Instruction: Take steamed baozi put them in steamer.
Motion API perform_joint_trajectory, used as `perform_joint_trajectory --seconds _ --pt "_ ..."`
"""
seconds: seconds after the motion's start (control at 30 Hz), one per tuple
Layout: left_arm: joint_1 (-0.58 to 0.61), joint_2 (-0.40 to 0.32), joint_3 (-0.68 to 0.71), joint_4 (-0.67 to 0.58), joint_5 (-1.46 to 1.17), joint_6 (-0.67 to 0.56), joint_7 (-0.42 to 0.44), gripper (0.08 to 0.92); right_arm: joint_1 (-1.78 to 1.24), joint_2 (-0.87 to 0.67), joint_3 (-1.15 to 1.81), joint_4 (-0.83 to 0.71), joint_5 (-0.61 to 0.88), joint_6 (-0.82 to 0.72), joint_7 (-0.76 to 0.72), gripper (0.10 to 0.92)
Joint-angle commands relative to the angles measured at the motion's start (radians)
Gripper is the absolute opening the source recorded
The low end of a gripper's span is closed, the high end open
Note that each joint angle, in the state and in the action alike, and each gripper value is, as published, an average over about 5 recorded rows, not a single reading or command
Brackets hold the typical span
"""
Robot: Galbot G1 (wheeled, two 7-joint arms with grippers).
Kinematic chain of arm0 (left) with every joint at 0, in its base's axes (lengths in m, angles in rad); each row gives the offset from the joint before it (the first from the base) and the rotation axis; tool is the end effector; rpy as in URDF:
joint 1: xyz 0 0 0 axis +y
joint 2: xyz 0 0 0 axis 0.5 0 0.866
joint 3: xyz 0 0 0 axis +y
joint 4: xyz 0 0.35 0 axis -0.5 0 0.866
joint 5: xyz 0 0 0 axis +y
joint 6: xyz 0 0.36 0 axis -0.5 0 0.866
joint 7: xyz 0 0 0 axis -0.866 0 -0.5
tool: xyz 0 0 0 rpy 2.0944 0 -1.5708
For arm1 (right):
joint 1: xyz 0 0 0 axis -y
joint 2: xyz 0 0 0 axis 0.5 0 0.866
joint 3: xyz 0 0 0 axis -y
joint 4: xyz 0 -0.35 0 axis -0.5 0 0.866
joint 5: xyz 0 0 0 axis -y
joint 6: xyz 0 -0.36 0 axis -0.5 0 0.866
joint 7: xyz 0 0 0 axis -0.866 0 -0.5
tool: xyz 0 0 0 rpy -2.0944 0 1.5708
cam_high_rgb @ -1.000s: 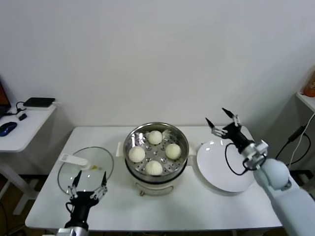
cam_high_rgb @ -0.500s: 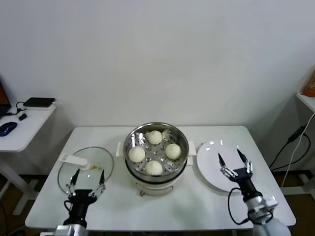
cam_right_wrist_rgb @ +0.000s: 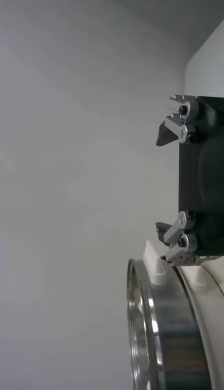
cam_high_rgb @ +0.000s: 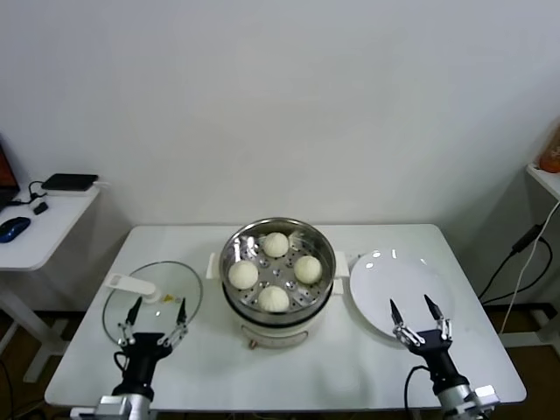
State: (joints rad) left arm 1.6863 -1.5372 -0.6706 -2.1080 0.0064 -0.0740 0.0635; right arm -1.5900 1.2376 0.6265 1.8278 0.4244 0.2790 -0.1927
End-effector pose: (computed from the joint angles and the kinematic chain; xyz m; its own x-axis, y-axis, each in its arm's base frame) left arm 0.1476 0.0509 -0.3143 -0.9989 -0.0373 0.0273 -0.0338 0.9923 0.1189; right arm 0.1764 -0.1184 -0.3780 -0.9868 -0.1602 -0.0250 -0.1615 0.9846 0.0672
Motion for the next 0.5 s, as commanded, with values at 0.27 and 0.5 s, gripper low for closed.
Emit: perform_joint_trajectory --seconds 0.27,0.5 --pt "0.001 0.001 -0.005 0.000 -0.005 0.000 0.006 0.823 -0.044 0.036 0.012 0.017 0.007 0.005 -0.036 0.823" --pt "-0.003 0.005 -0.008 -0.004 -0.003 0.004 0.007 0.823 -0.044 0.039 0.010 0.016 0.005 0.008 -0.042 0.823"
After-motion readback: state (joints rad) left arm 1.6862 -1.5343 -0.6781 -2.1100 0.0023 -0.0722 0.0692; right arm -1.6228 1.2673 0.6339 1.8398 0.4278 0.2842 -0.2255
